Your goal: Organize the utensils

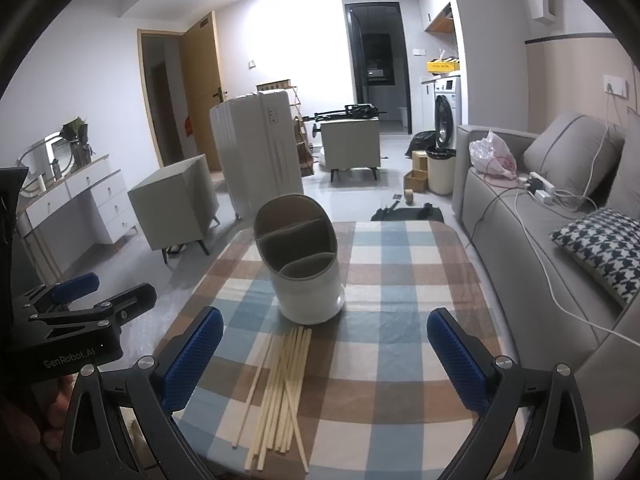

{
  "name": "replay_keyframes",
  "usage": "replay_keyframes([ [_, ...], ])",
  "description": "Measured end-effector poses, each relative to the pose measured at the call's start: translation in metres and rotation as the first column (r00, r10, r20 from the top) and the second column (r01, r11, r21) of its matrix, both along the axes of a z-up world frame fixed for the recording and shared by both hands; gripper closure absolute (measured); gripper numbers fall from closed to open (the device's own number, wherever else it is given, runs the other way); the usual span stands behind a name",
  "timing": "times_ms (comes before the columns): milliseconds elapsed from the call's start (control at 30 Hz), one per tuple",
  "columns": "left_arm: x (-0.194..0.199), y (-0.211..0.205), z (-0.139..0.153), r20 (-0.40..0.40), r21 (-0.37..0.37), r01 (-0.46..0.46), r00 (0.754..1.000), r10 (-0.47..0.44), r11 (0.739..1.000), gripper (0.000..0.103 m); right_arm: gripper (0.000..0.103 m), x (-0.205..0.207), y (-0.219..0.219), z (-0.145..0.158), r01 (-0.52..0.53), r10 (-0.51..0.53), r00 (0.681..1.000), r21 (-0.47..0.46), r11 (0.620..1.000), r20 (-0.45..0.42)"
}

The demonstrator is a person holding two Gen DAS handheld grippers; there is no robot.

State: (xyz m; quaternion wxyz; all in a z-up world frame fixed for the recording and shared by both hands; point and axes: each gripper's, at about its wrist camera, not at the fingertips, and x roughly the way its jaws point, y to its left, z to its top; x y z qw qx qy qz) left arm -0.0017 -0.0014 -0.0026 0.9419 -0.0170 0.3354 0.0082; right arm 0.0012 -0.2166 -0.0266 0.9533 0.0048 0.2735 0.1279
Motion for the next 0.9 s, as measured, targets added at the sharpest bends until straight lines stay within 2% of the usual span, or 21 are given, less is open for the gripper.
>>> replay_keyframes([
  [900, 0.0013, 0.0025, -0.0043, -0.015, -0.017, 0.000, 1.000, -0.001, 1.000, 0.006, 0.000, 0.0006, -0.0024, -0.0005, 0.004, -0.004, 1.000, -0.003, 1.000, -0.001],
])
